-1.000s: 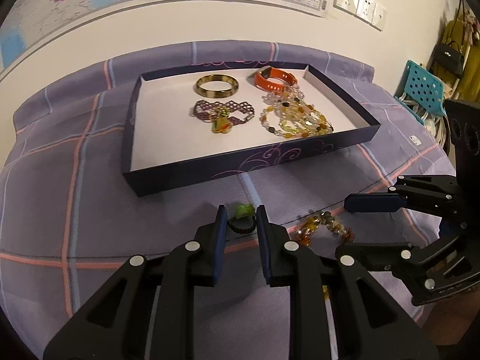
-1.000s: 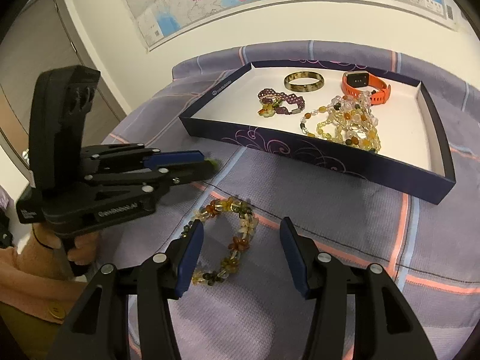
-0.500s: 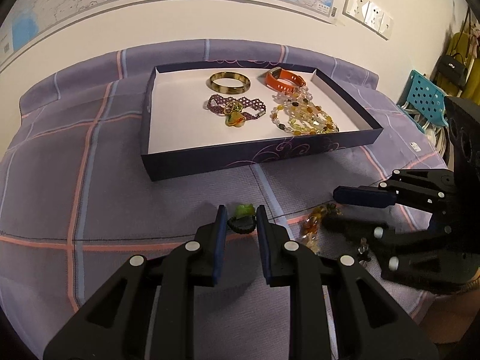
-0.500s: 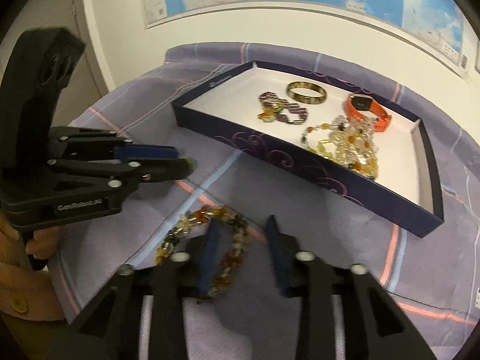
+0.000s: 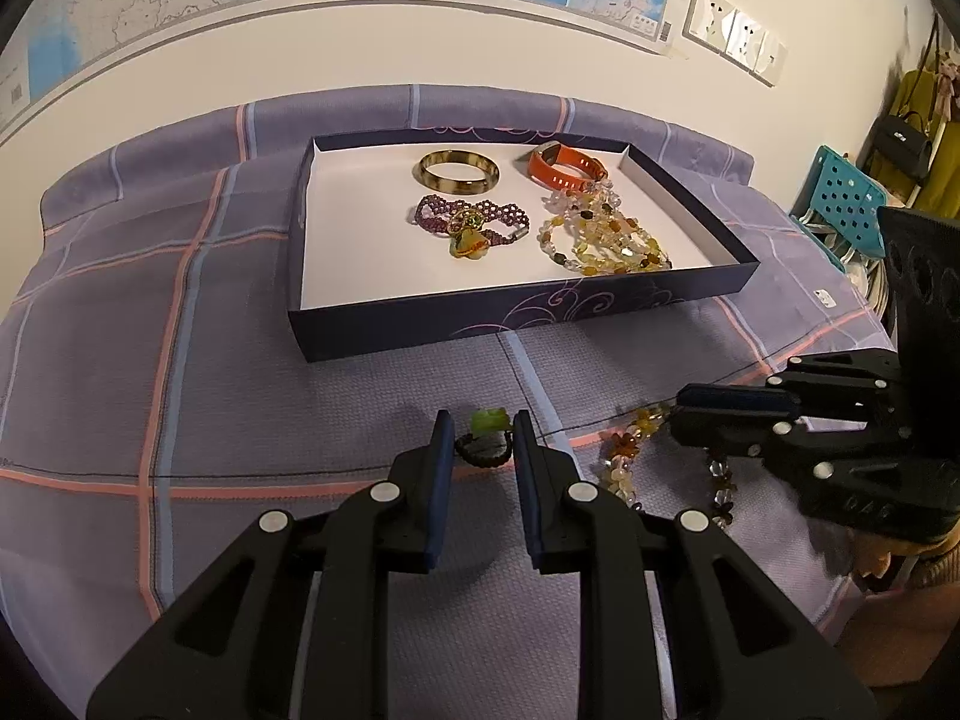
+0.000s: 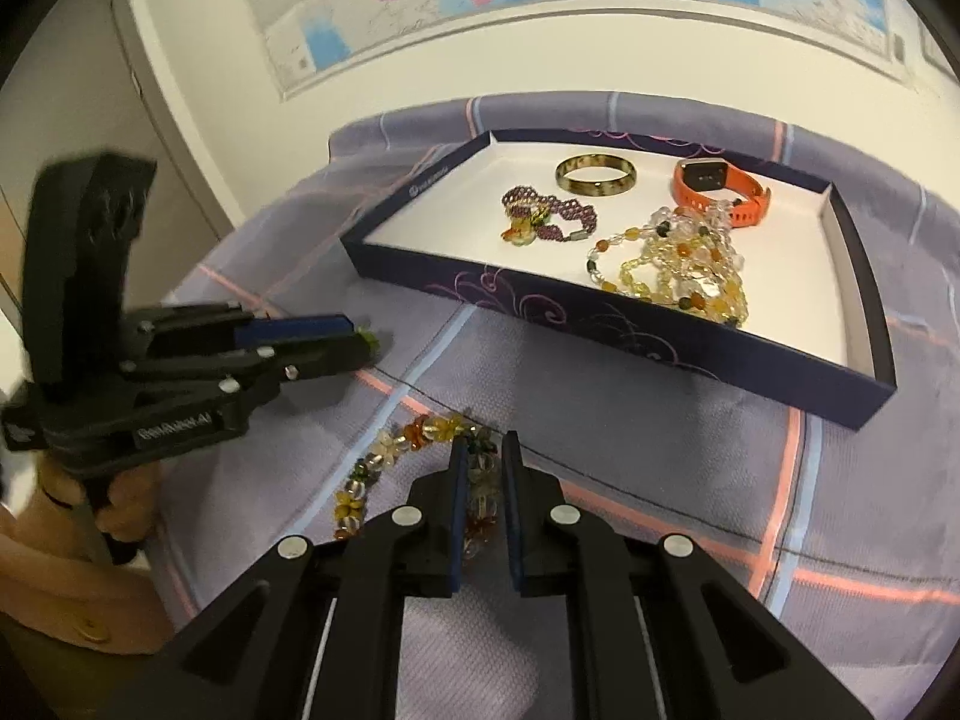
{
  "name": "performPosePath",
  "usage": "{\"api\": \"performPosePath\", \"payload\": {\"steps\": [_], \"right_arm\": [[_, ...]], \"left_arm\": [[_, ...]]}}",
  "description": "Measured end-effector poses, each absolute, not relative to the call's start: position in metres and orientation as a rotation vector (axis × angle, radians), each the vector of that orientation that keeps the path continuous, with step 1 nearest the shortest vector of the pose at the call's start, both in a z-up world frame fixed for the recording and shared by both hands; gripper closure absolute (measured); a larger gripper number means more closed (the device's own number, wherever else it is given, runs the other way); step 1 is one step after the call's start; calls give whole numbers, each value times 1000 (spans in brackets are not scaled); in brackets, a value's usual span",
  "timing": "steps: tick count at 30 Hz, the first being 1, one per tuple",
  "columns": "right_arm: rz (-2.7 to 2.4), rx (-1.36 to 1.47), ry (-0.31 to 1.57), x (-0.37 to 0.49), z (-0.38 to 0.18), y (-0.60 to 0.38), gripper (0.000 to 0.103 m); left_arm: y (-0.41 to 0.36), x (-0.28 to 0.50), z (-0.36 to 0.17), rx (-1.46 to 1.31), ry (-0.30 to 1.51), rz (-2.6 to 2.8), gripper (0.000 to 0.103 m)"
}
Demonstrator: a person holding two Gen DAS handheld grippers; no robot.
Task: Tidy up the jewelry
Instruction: 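Grasp the green ring with the left tool while the right tool grasps the multicolour bead bracelet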
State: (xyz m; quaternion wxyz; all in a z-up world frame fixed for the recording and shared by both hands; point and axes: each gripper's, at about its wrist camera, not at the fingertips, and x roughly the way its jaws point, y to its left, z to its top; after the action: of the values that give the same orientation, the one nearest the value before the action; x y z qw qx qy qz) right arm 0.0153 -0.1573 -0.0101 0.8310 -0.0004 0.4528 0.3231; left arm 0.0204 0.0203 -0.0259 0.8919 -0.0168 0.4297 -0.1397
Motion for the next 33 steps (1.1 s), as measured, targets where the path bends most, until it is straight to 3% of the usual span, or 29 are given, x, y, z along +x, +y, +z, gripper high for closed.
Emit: {"api": "performPosePath", "payload": {"steps": [15, 18, 20, 25, 27, 29, 33], "right_arm": [[666, -11, 943, 14, 0, -160, 94], [650, -19, 967, 15, -10, -159, 89], [636, -37, 965, 14, -12, -158, 71], [625, -113, 956, 10, -17, -147, 68], [612, -151, 946, 8, -17, -143, 70], [609, -154, 944, 9, -18, -142, 90], [596, -124, 944, 12, -17, -148, 94]], "left_arm": [[18, 17, -24, -35, 884, -298, 83], [19, 17, -24, -39, 888, -299, 83], [20, 16, -25, -39, 890, -300, 83], [20, 16, -25, -38, 891, -301, 83], [19, 16, -26, -39, 894, -304, 83], [18, 16, -27, -38, 895, -304, 83], [18, 16, -27, -35, 894, -305, 83]]}}
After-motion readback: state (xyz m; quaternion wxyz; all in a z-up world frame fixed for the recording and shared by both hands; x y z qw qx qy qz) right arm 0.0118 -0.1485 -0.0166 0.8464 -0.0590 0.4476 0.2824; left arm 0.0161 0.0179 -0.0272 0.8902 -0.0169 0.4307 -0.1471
